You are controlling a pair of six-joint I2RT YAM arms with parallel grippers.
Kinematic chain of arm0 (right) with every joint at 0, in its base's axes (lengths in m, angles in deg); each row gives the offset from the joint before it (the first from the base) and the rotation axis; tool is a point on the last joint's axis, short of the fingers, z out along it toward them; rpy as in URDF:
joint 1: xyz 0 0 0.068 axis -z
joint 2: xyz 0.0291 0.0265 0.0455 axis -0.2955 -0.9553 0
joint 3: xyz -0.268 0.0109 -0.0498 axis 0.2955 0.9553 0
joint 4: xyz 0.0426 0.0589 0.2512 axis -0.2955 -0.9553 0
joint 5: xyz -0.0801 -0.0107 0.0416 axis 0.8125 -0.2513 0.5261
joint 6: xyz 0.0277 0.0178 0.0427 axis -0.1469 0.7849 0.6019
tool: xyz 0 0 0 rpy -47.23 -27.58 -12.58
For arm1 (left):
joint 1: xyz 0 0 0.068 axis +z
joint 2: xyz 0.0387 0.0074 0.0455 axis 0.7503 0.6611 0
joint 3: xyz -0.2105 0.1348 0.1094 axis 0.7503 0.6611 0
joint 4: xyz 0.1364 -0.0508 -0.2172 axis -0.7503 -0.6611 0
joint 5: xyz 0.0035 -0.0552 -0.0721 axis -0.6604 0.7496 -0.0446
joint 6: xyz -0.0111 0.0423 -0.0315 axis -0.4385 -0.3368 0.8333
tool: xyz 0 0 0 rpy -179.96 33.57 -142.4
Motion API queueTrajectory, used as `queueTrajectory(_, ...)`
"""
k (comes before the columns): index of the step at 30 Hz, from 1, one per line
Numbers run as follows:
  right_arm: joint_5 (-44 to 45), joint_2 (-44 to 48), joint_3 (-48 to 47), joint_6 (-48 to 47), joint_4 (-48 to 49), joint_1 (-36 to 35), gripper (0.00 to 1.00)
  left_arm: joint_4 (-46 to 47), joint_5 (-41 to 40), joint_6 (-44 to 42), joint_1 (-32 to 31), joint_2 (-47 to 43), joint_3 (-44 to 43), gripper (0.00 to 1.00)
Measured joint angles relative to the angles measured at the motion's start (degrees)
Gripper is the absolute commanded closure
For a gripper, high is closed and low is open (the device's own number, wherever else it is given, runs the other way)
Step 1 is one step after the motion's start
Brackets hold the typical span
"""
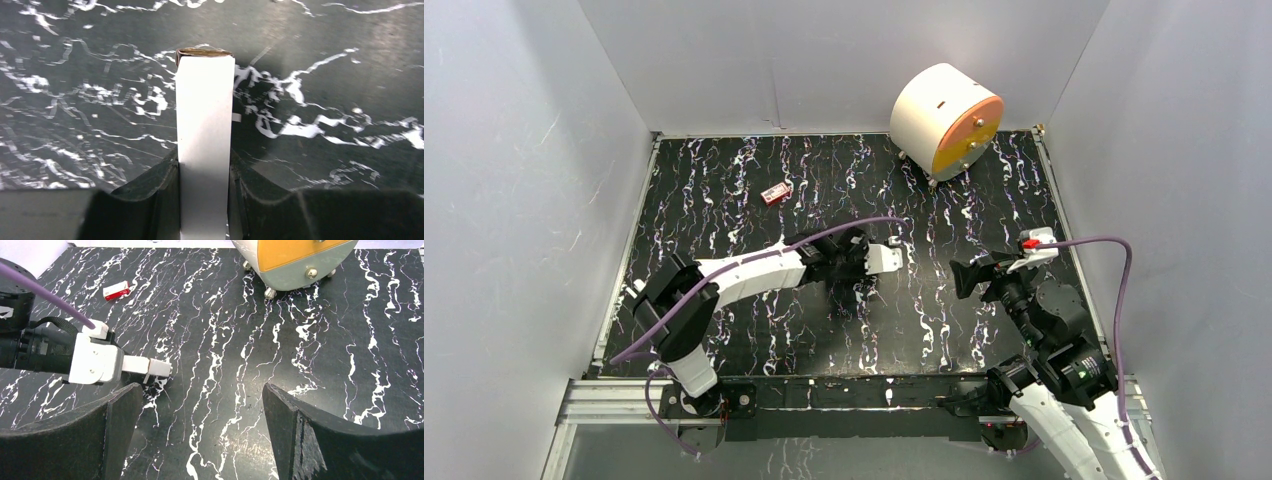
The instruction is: Fold the paper box
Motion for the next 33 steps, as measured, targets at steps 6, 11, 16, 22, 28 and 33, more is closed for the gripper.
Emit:
queueTrajectory(6,0.57,0.28,0.00,0.07,-0.61,0.00,0.02,15.15,-10.40,-6.40,-2.45,-0.22,6.05,0.92)
queueTrajectory(11,0.79,0.28,0.00,0.07,-0.63,0.00,0.02,28.50,-18.25,-12.26,-4.79,1.49,13.62,0.84)
queueTrajectory(16,0.79,0.28,0.00,0.11,-0.63,0.00,0.02,33.97,-22.43,-13.22,-8.02,3.32,15.72,0.68)
queueTrajectory(22,0.81,0.28,0.00,0.13,-0.63,0.00,0.02,32.17,-24.22,-10.54,-10.67,2.75,16.48,0.37)
queueTrajectory(28,0.81,0.28,0.00,0.22,-0.66,0.00,0.02,23.67,-23.34,-4.76,-11.50,-2.27,15.89,0.17)
queueTrajectory(33,1.09,0.26,0.00,0.24,-0.66,0.00,0.02,13.84,-17.70,2.84,-11.56,-6.60,12.22,0.09)
